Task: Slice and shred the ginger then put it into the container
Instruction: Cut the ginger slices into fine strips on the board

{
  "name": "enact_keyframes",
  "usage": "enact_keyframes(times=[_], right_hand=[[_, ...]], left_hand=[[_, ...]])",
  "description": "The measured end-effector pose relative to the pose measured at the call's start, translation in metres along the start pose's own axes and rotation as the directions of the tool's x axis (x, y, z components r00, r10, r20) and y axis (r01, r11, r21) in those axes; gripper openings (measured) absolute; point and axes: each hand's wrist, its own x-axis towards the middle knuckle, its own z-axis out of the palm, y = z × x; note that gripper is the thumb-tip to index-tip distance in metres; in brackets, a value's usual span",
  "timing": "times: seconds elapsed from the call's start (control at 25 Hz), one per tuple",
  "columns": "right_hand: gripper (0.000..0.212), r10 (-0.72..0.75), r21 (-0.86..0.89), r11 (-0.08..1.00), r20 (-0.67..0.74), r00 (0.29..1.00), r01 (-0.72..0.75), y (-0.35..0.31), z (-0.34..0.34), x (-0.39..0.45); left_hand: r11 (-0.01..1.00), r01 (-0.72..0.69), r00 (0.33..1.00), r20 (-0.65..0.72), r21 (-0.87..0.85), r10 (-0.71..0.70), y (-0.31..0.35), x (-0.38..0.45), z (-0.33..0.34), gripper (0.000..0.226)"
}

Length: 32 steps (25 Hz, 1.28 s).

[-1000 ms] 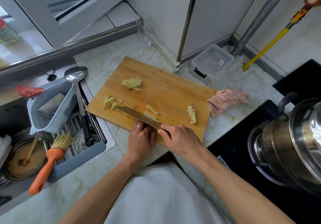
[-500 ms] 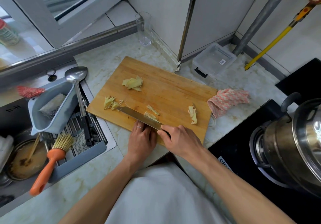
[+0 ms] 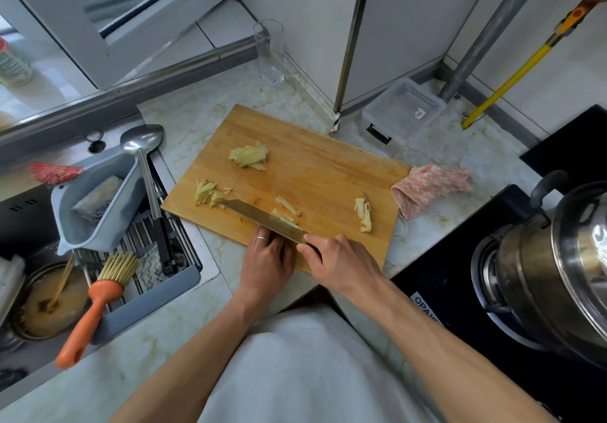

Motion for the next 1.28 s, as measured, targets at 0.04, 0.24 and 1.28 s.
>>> enact_keyframes(times=[0.04, 0.24, 1.28], right_hand=[[0.042, -0.003, 0.0, 1.0, -0.009, 1.0, 0.003, -0.0001, 0.0007, 0.0005], [0.038, -0.024, 0.004, 1.0, -0.004, 1.0, 0.024, 0.0007, 0.0023, 0.0001], [0.041, 0.013, 0.017, 1.0, -0.002, 1.0, -0.013, 0.0013, 0.0035, 0.0002]], left_hand=[[1.0, 0.004, 1.0, -0.001, -0.001, -0.004, 0.0, 0.0001, 0.0002, 0.027], [1.0, -0.003, 1.0, -0.017, 0.008, 0.003, 0.0005, -0.0003, 0.0008, 0.028], [1.0, 0.023, 1.0, 0.01, -0.019, -0.023, 0.0036, 0.0015, -0.003, 0.032]])
